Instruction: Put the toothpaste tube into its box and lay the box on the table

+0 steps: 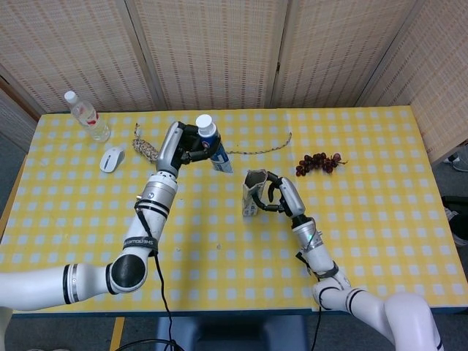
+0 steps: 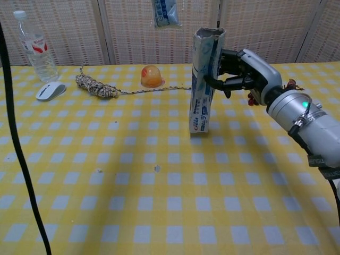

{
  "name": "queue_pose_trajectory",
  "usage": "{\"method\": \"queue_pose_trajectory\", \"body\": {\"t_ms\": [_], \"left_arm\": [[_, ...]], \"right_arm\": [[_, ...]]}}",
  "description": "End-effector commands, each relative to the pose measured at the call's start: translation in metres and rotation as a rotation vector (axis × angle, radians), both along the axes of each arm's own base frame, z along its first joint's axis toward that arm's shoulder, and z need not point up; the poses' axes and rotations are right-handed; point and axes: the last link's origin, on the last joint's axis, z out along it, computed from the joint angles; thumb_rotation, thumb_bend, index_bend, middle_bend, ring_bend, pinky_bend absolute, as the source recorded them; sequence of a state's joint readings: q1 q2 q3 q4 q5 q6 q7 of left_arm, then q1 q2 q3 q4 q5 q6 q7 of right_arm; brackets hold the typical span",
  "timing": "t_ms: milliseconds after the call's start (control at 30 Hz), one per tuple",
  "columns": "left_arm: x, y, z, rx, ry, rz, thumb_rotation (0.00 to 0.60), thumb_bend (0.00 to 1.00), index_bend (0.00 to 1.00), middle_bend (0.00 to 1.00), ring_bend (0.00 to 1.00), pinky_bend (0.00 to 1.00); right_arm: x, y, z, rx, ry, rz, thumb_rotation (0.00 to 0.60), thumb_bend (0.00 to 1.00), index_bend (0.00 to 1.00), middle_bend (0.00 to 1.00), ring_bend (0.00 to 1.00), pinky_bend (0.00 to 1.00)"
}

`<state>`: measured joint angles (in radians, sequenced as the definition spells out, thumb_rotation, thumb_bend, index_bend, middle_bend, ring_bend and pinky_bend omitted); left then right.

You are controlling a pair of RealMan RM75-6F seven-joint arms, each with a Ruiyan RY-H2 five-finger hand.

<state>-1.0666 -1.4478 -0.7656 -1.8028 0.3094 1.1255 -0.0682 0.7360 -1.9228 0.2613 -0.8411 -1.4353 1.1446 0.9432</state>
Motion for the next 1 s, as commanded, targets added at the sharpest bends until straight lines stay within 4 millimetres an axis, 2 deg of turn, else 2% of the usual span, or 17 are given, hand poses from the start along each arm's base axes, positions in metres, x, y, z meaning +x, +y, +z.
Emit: {"method": "queue_pose_trajectory", "body": {"t_ms": [33, 800, 1000], "left_arm": [[0.003, 0.000, -0.001, 0.002, 0.002, -0.001, 0.600, 0.84, 0.93, 1.00, 1.00, 1.00], [0.029, -0.011, -0.009, 0.016, 0.040, -0.036, 0.600, 0.84, 0.93, 1.00, 1.00, 1.00], [0.030, -0.008, -0.010, 0.031, 0.049, -0.027, 0.600, 0.84, 0.93, 1.00, 1.00, 1.00]], "right_arm": [[0.005, -0.001, -0.001, -0.001, 0.005, 0.006, 0.600, 0.41, 0.63, 0.55, 0.67, 0.71], [0.029, -0.013, -0.011, -0.039, 0.036, 0.011, 0.600, 0.41, 0.63, 0.55, 0.68, 0.71], [0.034, -0.013, -0.013, -0.043, 0.031, 0.011, 0.600, 0.41, 0.63, 0.56, 0.68, 0.71]]}}
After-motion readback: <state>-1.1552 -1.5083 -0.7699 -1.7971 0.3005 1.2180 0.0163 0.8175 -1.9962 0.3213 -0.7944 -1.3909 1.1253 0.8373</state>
